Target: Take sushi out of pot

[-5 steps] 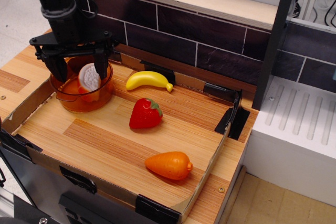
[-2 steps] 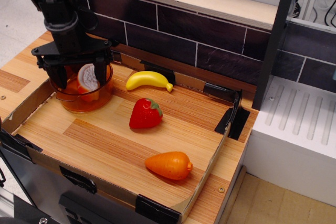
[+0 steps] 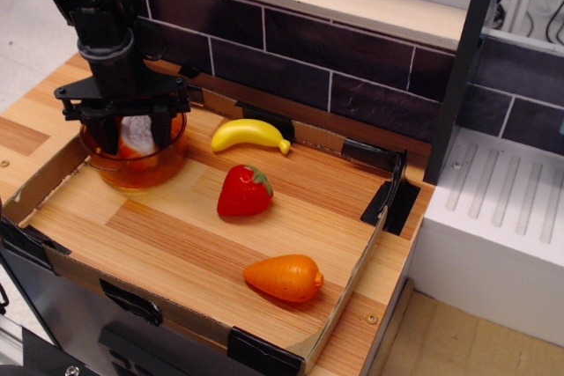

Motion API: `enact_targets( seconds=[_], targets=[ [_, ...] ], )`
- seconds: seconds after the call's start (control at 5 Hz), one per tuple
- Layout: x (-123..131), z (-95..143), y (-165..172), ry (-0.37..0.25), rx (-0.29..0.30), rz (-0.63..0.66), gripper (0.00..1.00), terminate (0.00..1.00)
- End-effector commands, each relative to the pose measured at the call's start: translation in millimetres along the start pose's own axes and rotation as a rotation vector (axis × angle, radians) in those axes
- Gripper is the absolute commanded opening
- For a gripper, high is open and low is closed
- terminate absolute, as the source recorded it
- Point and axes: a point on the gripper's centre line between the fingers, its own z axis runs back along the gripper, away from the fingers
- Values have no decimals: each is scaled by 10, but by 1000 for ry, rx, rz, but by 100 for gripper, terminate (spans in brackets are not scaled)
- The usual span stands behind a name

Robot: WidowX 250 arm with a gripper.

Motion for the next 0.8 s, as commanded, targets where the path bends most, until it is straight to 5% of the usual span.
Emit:
enact_targets(
  seconds=[0.0,0.4,0.6],
  targets=[
    [112,175,-20,-68,-6,13,0,0],
    [172,935,-97,-115,-61,70,0,0],
    [62,1126,-333,-71,-94,-11,0,0]
  ],
)
